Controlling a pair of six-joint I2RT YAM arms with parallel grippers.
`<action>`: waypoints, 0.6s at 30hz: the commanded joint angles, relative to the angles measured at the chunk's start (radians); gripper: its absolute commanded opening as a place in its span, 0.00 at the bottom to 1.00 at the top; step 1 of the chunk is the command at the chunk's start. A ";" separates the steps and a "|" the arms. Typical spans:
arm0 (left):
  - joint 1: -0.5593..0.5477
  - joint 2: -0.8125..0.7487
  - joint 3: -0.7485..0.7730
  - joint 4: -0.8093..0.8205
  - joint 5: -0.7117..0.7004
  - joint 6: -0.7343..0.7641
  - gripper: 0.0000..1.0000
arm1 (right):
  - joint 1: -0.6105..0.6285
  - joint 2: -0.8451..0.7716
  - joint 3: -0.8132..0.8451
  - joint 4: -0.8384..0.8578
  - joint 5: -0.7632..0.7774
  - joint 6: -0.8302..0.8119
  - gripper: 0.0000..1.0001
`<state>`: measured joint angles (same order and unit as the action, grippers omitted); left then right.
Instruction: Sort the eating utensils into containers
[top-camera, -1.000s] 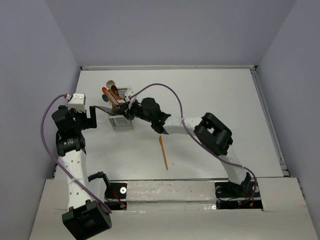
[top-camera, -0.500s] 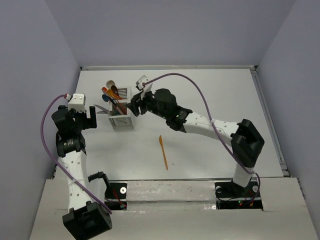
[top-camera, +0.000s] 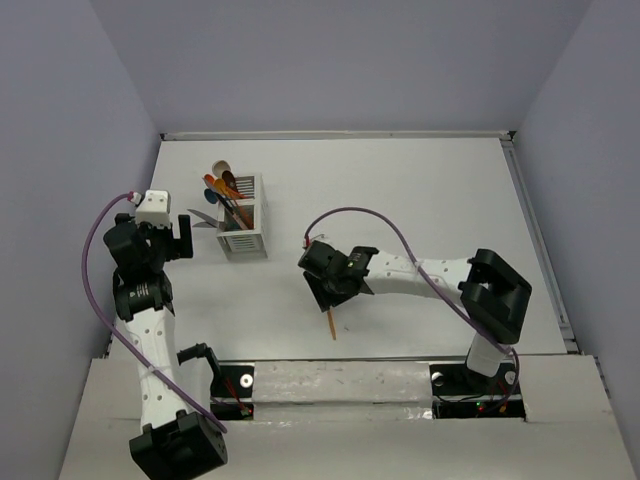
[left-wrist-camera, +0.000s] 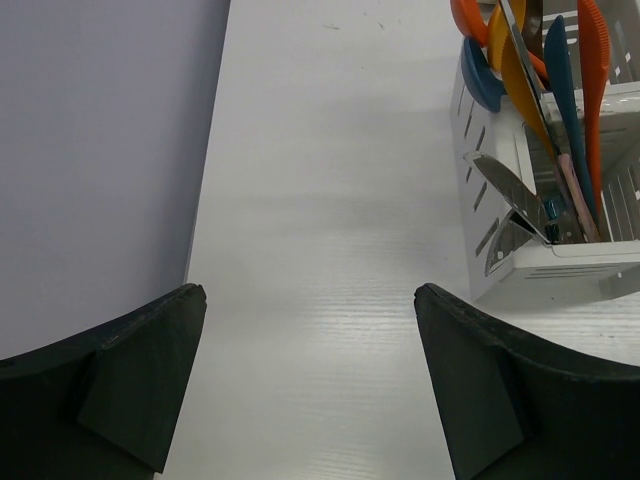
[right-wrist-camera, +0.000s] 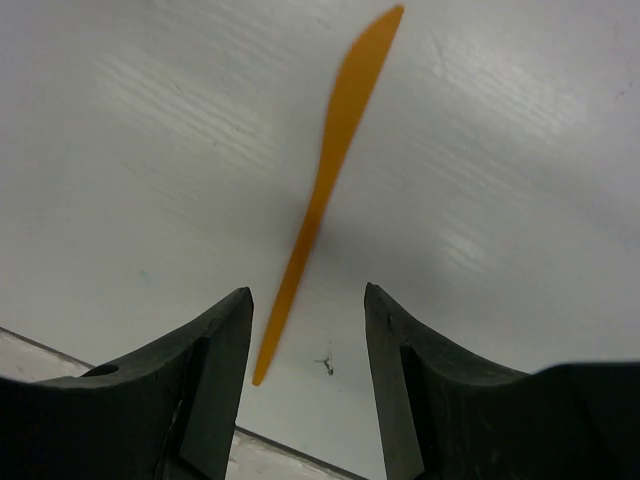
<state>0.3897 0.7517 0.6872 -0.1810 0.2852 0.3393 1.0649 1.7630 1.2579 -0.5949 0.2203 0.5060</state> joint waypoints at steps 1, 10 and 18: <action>0.014 -0.023 -0.012 0.044 -0.024 0.009 0.99 | 0.010 -0.013 -0.040 -0.010 -0.056 0.057 0.54; 0.021 -0.025 -0.018 0.054 -0.032 0.010 0.99 | 0.033 0.124 -0.040 0.037 -0.038 0.057 0.53; 0.023 -0.028 -0.023 0.060 -0.034 0.010 0.99 | 0.033 0.217 -0.049 0.032 0.024 0.072 0.29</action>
<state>0.4038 0.7422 0.6788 -0.1669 0.2569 0.3397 1.0893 1.8702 1.2217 -0.5861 0.2039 0.5571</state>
